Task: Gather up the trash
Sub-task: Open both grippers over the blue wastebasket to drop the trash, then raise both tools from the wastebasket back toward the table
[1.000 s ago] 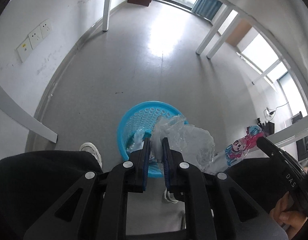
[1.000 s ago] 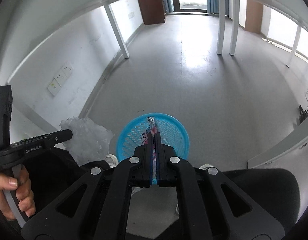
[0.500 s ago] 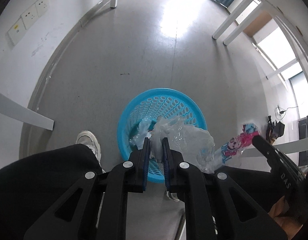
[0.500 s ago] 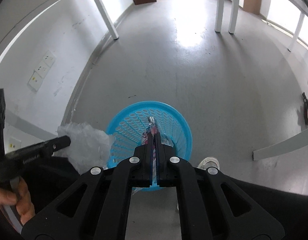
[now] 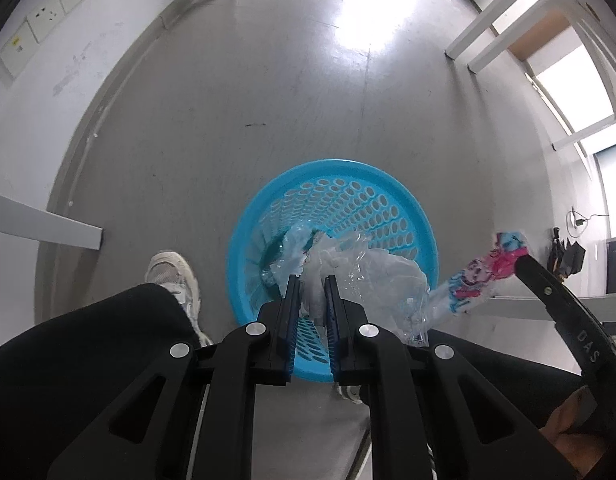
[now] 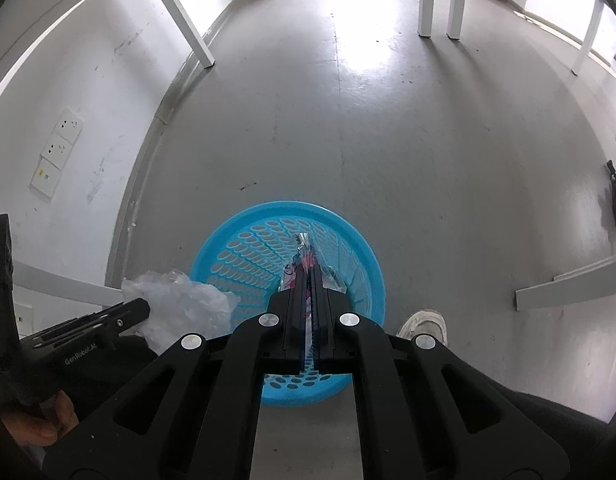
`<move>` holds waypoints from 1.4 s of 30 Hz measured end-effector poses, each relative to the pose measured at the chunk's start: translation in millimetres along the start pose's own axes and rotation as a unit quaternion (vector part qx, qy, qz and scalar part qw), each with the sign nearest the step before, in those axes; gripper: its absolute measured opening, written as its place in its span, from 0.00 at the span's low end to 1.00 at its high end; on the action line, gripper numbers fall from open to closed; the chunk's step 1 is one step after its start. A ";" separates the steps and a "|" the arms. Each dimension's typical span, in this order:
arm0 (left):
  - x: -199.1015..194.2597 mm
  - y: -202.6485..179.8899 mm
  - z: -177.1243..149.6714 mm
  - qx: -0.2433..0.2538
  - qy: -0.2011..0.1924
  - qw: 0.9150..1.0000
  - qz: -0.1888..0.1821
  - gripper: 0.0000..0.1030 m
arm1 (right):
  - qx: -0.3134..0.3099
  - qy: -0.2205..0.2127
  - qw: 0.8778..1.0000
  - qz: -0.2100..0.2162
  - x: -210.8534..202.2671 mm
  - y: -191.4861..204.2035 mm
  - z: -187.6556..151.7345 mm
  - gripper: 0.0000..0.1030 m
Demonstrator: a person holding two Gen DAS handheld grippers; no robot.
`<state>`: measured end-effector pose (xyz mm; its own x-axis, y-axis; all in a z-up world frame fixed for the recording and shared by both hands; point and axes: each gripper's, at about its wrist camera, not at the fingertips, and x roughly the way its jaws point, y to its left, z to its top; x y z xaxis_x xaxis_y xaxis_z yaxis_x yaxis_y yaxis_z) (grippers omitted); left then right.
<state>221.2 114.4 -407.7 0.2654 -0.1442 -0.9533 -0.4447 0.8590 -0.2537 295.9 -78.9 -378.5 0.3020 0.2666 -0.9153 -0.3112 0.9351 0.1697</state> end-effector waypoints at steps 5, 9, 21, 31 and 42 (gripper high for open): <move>-3.0 -0.9 1.8 -0.005 0.000 1.000 -0.018 0.43 | 0.006 0.043 0.999 -0.004 15.0 -4.0 -0.6 0.04; -6.6 -2.2 0.0 0.000 -0.004 1.000 -0.019 0.47 | 0.019 0.061 0.998 -0.005 20.3 -10.7 -3.0 0.16; -25.1 -2.0 -14.9 0.006 -0.003 1.000 -0.009 0.47 | -0.003 0.057 0.998 0.011 -3.9 -1.6 -16.2 0.20; -67.2 4.2 -36.2 0.027 -0.019 0.999 -0.032 0.52 | -0.050 0.026 0.998 -0.006 -69.8 14.6 -46.3 0.32; -143.5 -22.3 -76.6 0.130 -0.101 0.986 -0.007 0.71 | -0.106 -0.016 0.994 -0.002 -150.6 21.9 -82.7 0.47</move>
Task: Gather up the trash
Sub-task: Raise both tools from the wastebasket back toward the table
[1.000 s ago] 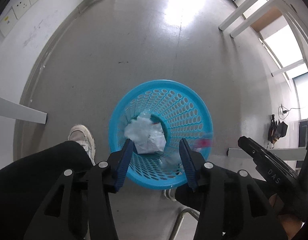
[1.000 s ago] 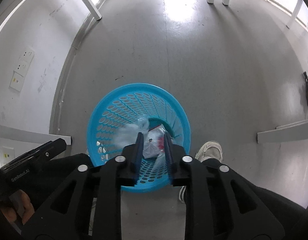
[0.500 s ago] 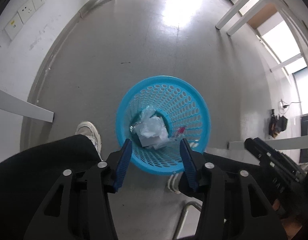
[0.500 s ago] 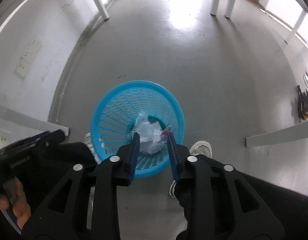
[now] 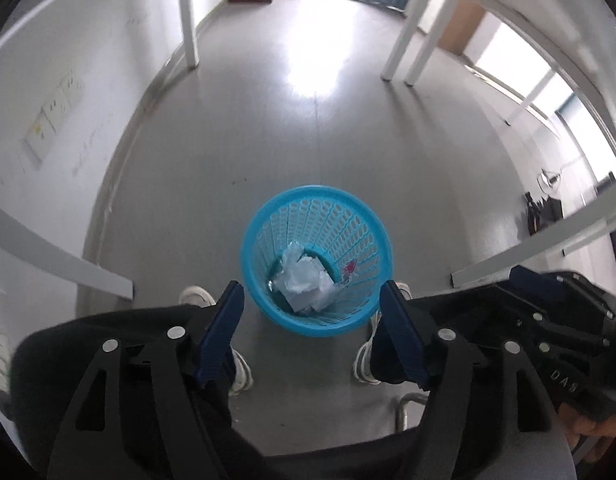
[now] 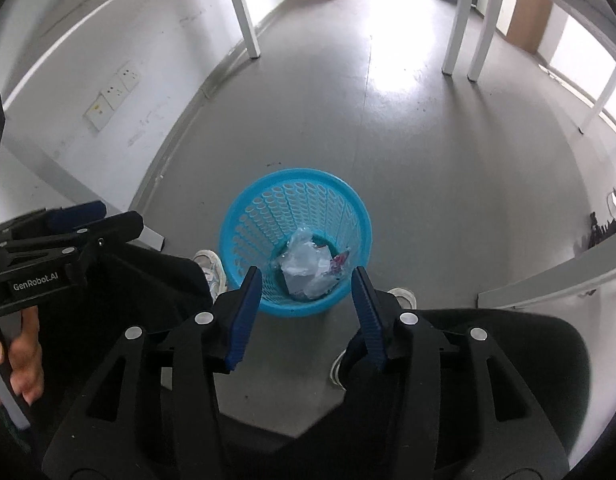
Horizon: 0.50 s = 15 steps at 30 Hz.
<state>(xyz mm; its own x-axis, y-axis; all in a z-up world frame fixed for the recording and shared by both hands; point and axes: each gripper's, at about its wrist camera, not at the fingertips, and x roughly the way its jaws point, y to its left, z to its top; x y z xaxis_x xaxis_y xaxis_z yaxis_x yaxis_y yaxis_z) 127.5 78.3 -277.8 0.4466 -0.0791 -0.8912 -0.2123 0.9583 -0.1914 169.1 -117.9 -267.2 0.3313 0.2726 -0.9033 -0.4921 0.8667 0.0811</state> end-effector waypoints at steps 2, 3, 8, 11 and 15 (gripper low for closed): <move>-15.3 -5.1 -3.4 0.011 -0.011 1.000 -0.005 0.75 | -0.003 -0.014 1.000 0.001 -17.9 -0.8 -3.2 0.53; -21.6 -6.1 -5.6 0.014 -0.017 1.000 -0.008 0.76 | -0.002 -0.023 1.000 0.003 -27.8 -3.4 -4.8 0.57; -53.5 -10.7 -14.2 0.020 -0.044 0.998 -0.027 0.83 | 0.007 -0.062 0.998 0.018 -73.4 -17.2 -15.3 0.65; -74.8 -12.2 -19.1 0.025 -0.076 0.996 -0.030 0.95 | 0.014 -0.093 0.995 0.024 -101.5 -24.9 -18.8 0.73; -102.0 -12.1 -23.5 0.027 -0.104 0.994 -0.032 0.94 | 0.021 -0.138 0.990 0.035 -139.9 -33.0 -22.5 0.83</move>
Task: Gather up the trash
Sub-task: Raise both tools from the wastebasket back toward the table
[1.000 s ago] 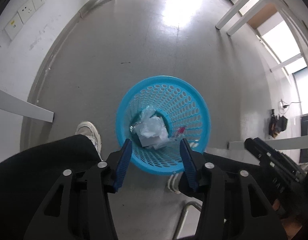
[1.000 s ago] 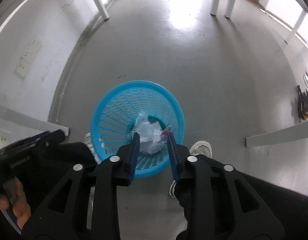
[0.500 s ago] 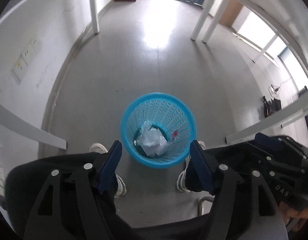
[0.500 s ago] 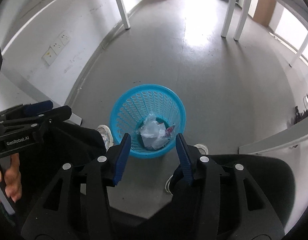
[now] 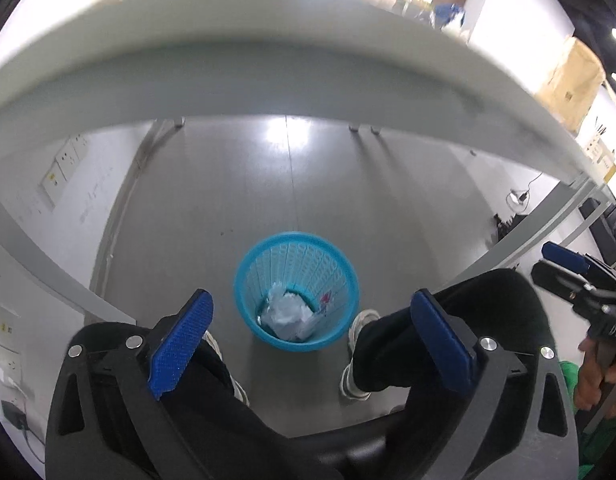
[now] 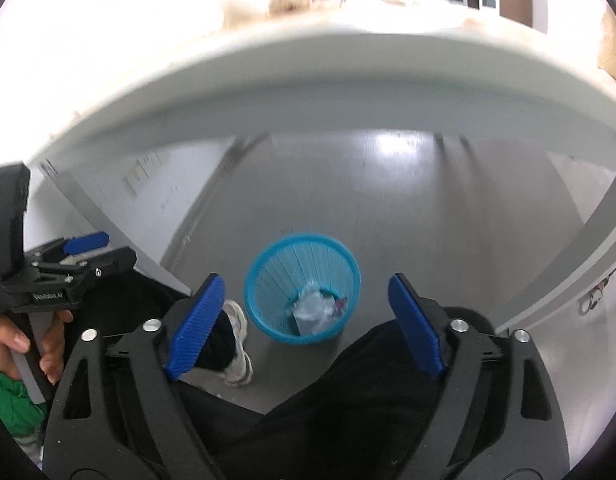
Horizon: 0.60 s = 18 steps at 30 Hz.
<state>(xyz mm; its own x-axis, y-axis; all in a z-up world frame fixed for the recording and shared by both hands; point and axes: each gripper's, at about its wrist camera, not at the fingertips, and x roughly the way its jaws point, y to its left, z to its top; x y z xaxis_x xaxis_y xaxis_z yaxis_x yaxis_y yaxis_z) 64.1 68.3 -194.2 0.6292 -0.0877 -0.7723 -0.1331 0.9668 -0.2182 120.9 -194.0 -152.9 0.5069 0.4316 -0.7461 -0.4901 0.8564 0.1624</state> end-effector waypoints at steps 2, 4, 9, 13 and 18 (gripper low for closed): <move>-20.9 -0.6 2.8 -0.001 -0.032 0.999 0.002 0.94 | 0.003 -0.020 1.000 0.004 -15.1 -1.9 4.3 0.85; -44.4 -2.5 8.8 0.005 -0.073 0.997 0.006 0.94 | 0.006 -0.045 0.999 0.007 -32.0 -3.1 11.5 0.88; -85.2 -9.8 33.8 0.015 -0.129 0.991 -0.004 0.94 | -0.003 -0.103 0.995 0.014 -73.0 -2.8 34.4 0.91; -99.7 -18.0 56.5 0.026 -0.150 0.988 -0.002 0.94 | -0.003 -0.133 0.991 0.012 -92.4 -3.2 56.0 0.91; -98.1 -22.2 84.3 0.025 -0.158 0.987 -0.007 0.94 | -0.002 -0.149 0.989 0.005 -99.0 -10.4 84.1 0.91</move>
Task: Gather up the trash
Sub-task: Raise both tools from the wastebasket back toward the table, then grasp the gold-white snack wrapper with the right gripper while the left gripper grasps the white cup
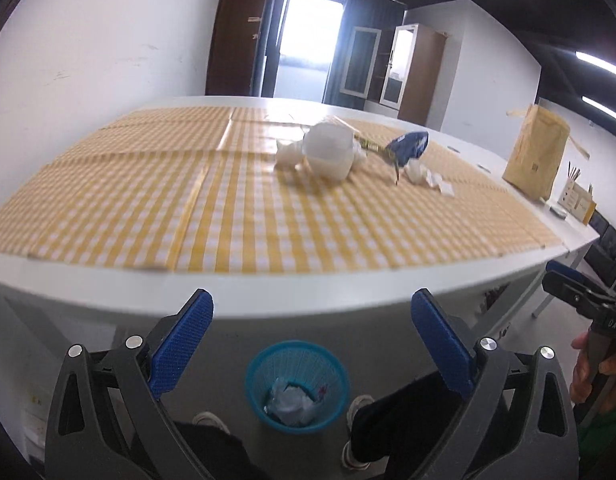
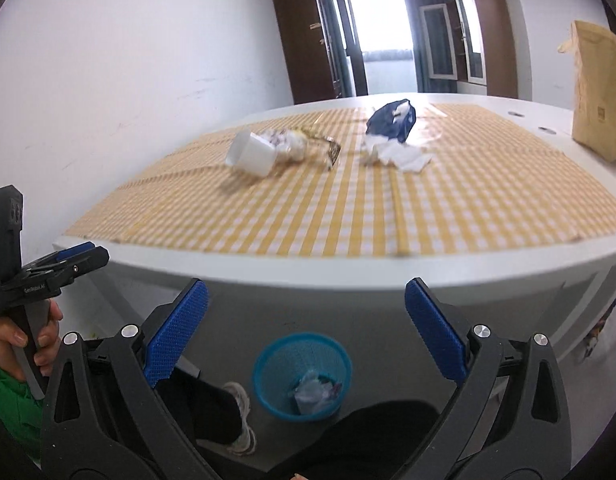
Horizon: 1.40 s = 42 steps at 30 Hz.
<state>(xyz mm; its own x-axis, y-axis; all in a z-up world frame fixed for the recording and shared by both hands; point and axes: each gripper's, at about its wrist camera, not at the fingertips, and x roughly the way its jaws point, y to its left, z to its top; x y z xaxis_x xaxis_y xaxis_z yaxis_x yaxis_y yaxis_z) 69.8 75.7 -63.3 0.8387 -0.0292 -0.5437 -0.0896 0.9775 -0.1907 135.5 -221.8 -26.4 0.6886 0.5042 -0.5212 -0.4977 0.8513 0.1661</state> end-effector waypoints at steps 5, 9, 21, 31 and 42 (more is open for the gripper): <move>10.9 -1.2 23.4 -0.002 -0.001 1.000 -0.007 0.94 | -0.002 -0.019 1.000 0.000 6.7 -3.1 24.7 0.91; 25.8 2.3 45.3 -0.013 0.000 1.000 -0.006 0.94 | -0.005 -0.021 1.000 -0.001 22.4 -5.5 44.1 0.91; 67.7 14.6 81.7 -0.030 0.027 0.999 -0.004 0.93 | -0.015 -0.004 1.000 -0.006 76.0 -15.4 89.9 0.88; 105.2 25.1 107.5 -0.052 0.046 0.998 -0.001 0.88 | -0.033 0.017 0.999 0.004 119.5 -14.3 121.9 0.83; 153.6 27.4 131.3 -0.081 0.069 0.994 -0.015 0.80 | -0.017 0.080 0.997 0.007 183.7 -16.7 148.0 0.69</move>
<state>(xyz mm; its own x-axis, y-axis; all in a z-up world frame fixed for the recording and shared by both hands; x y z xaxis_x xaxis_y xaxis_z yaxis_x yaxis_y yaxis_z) 266.7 125.4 -44.8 0.7623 -0.0978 -0.6398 -0.1598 0.9295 -0.3324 348.4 -122.0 -1.1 0.5900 0.4848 -0.6456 -0.5266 0.8372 0.1474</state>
